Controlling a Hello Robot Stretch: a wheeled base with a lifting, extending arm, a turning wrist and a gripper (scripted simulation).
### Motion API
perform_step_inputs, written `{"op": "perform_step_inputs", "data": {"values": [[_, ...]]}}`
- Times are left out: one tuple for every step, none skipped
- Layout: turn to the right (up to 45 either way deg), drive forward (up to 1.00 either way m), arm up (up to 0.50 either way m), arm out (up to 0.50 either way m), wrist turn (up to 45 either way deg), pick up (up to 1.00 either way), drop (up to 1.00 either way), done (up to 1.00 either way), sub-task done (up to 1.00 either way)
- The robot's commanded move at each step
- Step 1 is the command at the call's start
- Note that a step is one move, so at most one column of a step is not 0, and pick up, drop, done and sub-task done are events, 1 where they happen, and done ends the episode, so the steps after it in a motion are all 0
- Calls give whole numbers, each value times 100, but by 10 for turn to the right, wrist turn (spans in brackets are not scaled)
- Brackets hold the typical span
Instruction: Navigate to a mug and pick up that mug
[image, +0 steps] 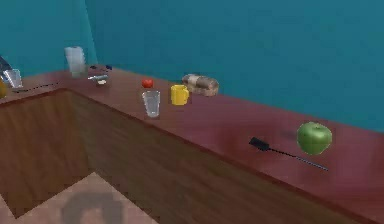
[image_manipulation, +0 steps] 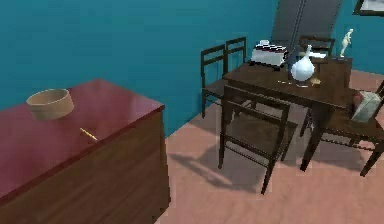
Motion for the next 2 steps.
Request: {"op": "perform_step_inputs", "data": {"values": [[300,0,0,0,0,0,0,0,0],[0,5,0,0,0,0,0,0,0]]}}
